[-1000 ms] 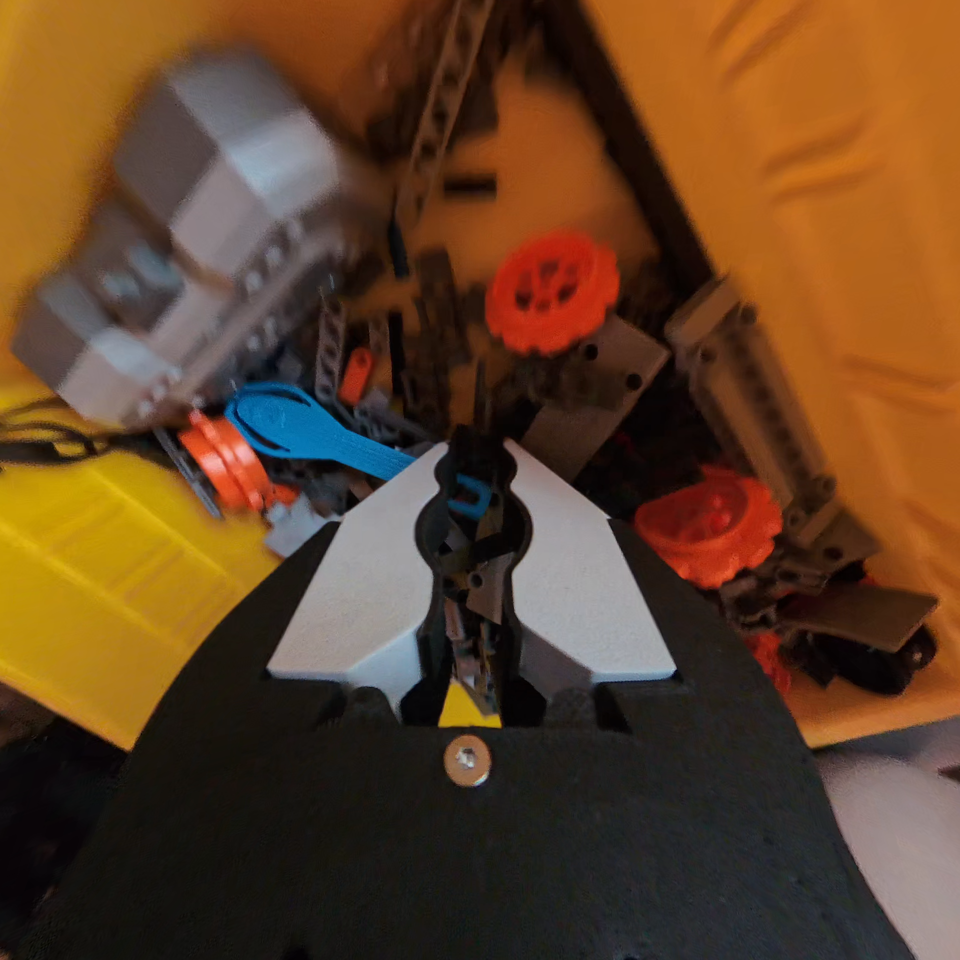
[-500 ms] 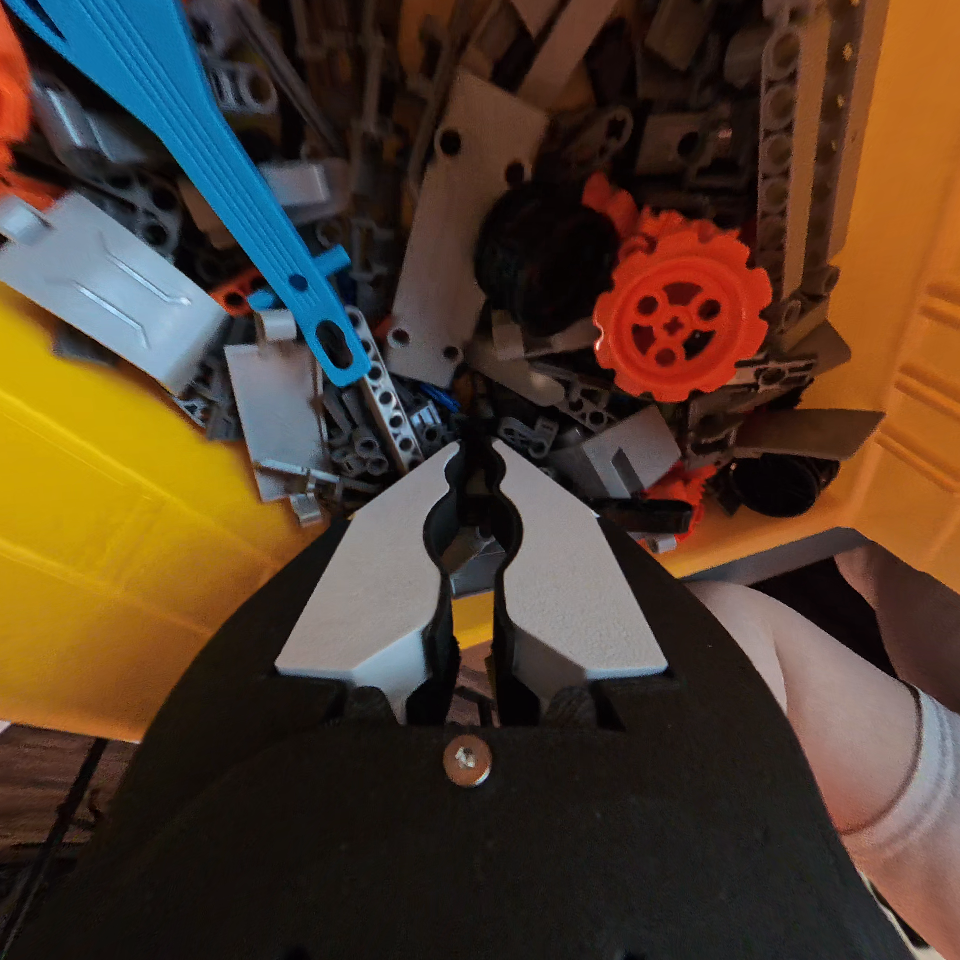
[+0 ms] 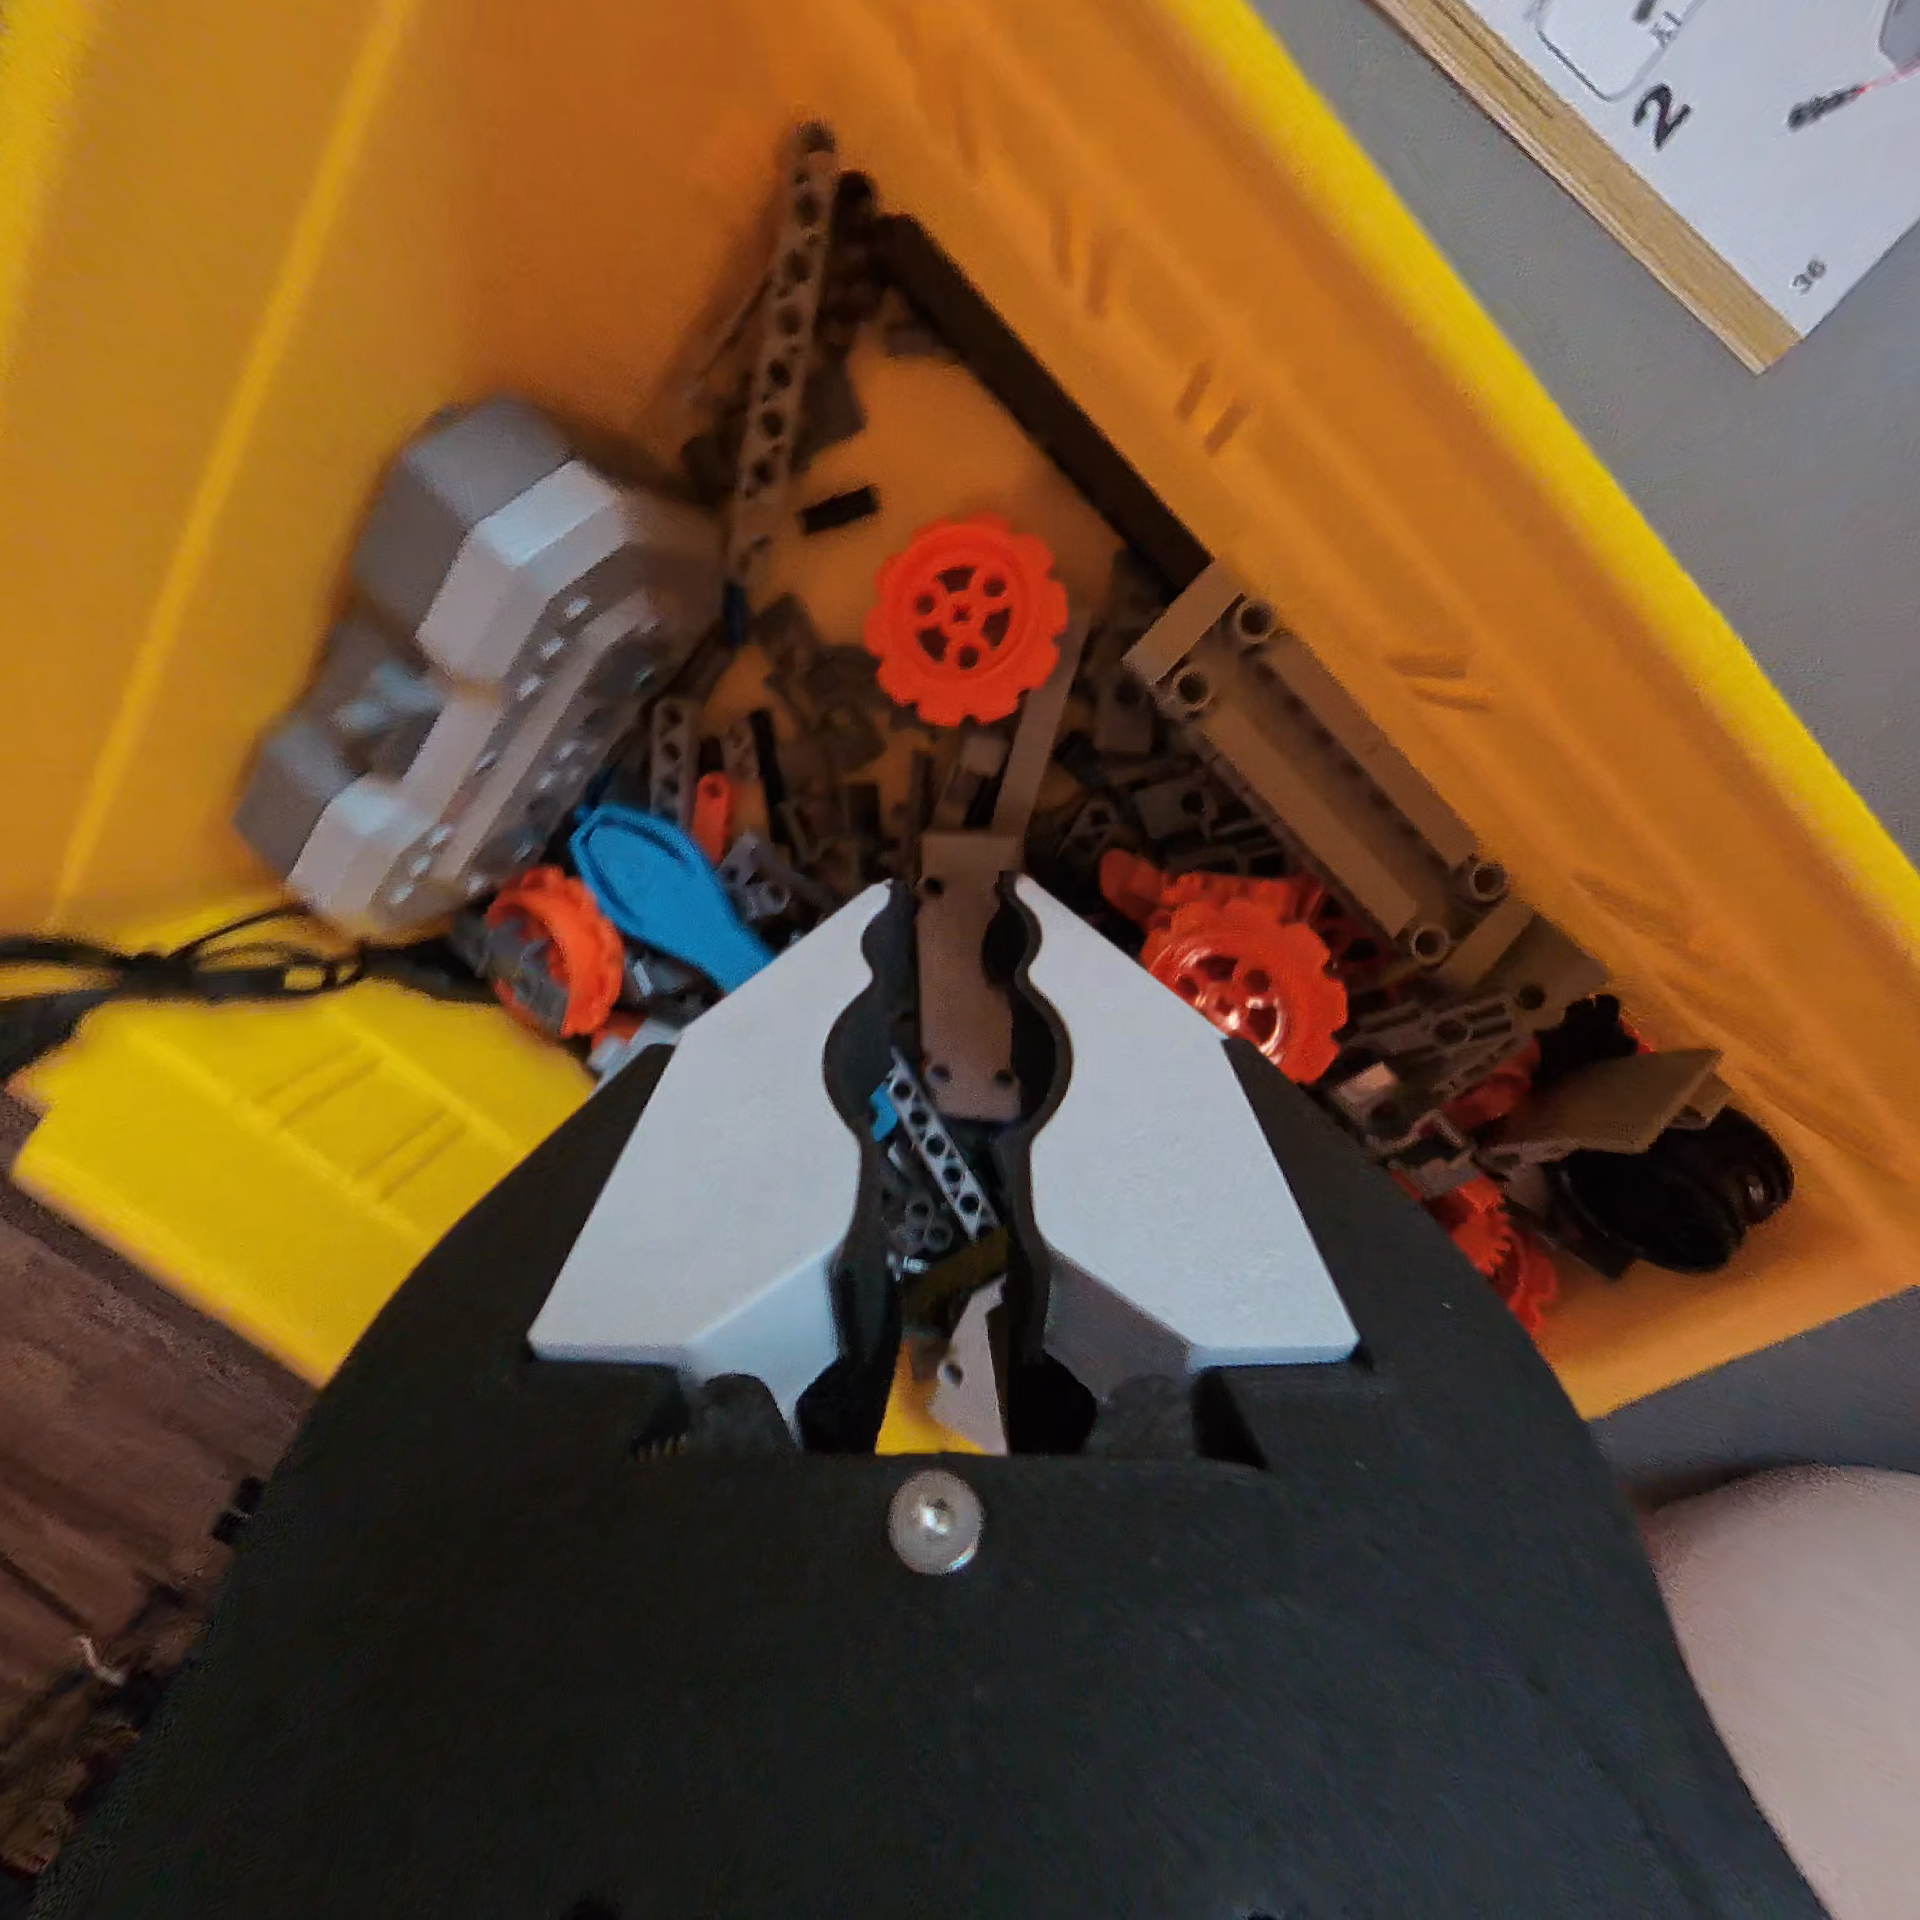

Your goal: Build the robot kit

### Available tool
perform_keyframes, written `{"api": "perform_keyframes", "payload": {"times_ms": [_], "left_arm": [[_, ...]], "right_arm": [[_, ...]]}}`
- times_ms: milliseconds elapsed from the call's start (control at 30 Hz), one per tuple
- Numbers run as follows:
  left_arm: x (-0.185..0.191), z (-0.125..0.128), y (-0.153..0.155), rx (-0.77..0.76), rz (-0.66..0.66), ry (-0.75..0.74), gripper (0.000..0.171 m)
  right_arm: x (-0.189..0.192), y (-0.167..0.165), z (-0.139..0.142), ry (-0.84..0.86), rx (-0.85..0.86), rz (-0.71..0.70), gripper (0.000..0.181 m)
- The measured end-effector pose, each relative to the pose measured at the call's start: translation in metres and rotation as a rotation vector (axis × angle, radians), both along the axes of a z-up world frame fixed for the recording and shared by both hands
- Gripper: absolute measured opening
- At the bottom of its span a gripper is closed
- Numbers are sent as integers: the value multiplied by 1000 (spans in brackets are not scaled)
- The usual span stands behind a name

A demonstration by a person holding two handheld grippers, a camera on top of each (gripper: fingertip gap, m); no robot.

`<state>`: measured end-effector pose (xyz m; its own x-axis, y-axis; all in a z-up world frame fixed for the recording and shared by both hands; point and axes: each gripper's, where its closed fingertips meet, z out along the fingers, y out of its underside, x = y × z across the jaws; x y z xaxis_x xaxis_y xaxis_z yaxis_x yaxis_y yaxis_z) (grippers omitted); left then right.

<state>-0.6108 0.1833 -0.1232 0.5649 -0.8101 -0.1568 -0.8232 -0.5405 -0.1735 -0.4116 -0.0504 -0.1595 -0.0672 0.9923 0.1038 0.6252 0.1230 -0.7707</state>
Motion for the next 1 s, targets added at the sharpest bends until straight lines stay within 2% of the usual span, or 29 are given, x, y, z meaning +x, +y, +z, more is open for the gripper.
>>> {"api": "perform_keyframes", "payload": {"times_ms": [133,267,300,467,600,1000], "left_arm": [[14,-21,0,-72,-38,4,20],[23,-32,2,-117,-42,-45,21],[22,-32,3,-116,-32,-45,25],[10,-34,-1,-127,-30,-12,7],[3,-28,1,-133,33,-63,6],[6,9,-14,-276,169,-427,6]], "right_arm": [[0,0,0,1,4,0,33],[0,0,0,1,4,1,33],[0,0,0,1,5,1,33],[1,0,0,1,2,1,32],[1,0,0,1,3,1,32],[1,0,0,1,4,1,32]]}}
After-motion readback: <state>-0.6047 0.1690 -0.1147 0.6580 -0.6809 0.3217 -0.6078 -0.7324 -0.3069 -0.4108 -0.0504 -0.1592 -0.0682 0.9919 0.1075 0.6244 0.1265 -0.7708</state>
